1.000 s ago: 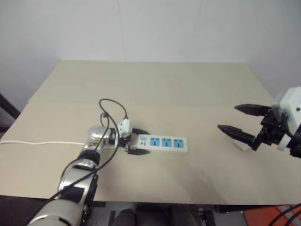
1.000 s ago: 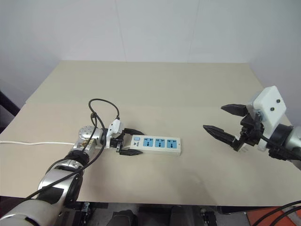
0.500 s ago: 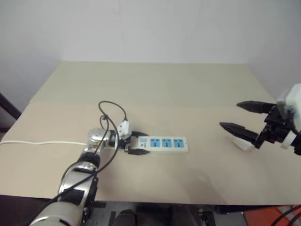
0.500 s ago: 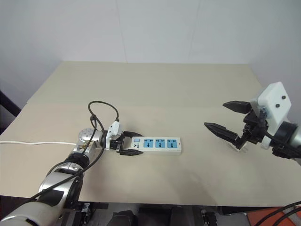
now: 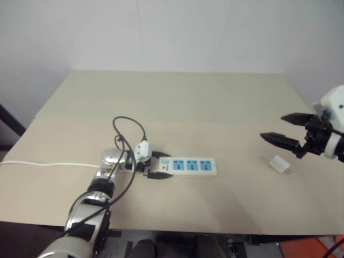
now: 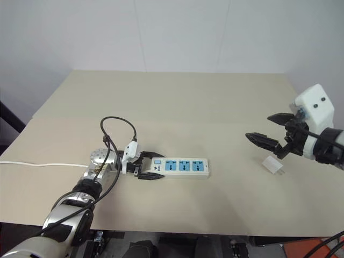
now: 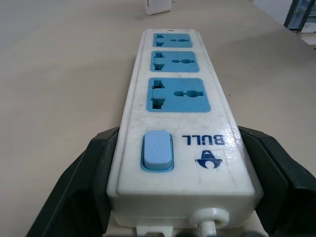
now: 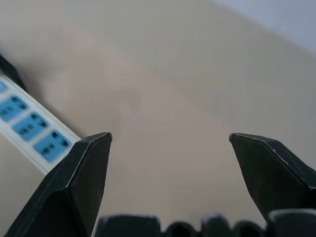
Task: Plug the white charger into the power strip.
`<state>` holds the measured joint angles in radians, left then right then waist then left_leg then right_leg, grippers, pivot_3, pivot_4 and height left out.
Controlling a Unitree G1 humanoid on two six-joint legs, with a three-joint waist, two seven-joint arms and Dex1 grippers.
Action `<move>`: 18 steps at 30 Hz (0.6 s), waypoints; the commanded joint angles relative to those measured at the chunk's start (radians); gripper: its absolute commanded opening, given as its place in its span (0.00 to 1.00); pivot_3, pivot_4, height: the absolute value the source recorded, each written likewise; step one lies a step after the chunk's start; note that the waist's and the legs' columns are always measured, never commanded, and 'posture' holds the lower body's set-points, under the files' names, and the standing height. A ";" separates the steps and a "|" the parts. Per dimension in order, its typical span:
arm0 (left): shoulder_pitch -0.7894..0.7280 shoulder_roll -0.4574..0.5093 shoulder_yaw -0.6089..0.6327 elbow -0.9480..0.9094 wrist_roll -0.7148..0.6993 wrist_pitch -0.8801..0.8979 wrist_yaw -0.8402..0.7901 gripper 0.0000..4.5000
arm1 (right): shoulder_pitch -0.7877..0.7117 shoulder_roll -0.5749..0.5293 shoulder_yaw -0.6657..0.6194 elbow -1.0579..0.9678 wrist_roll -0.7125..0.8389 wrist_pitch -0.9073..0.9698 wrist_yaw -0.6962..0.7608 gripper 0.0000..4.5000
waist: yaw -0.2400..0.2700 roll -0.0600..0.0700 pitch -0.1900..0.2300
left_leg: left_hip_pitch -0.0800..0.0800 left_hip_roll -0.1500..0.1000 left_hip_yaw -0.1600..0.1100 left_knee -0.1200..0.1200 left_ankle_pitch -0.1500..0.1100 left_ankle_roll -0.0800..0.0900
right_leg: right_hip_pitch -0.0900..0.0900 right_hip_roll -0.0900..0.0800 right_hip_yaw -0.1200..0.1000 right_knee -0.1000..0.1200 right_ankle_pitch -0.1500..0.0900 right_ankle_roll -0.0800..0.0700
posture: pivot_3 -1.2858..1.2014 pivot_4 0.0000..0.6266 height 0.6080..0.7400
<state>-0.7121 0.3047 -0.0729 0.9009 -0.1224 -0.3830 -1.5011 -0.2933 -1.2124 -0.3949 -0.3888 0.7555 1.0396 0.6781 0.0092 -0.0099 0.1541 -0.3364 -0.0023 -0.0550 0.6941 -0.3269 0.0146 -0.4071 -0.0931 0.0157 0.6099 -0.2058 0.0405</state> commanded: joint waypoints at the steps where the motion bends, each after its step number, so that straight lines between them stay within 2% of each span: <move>1: 0.014 -0.030 -0.038 -0.038 0.014 0.030 0.029 0.73 | -0.108 -0.079 0.125 0.107 -0.046 0.089 0.011 1.00 | 0.003 0.001 -0.001 | 0.000 0.000 0.000 0.000 0.000 0.000 | 0.000 0.000 0.000 0.000 0.000 0.000 | 0.52 0.24 1.00; 9: 0.007 -0.025 -0.072 -0.053 0.021 0.094 0.013 0.73 | -0.338 -0.098 0.366 0.296 -0.138 0.139 0.119 1.00 | 0.002 0.004 -0.002 | -0.001 0.000 0.000 0.000 0.000 0.000 | 0.000 -0.001 -0.001 -0.001 0.000 0.000 | 0.52 0.24 1.00; 18: 0.013 -0.015 -0.092 -0.067 0.024 0.139 0.007 0.73 | -0.503 -0.107 0.686 0.457 -0.388 0.035 0.329 1.00 | -0.003 0.006 -0.004 | -0.001 0.000 0.000 0.000 0.000 0.000 | -0.001 -0.001 -0.001 -0.001 0.000 0.000 | 0.52 0.24 1.00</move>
<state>-0.7123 0.2928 -0.1250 0.8380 -0.1223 -0.2596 -1.4807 -0.7526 -1.3007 0.2687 0.0448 0.4299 1.1242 0.9619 0.0060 -0.0040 0.1506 -0.3370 -0.0025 -0.0548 0.6942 -0.3270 0.0146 -0.4081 -0.0936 0.0149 0.6086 -0.2060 0.0410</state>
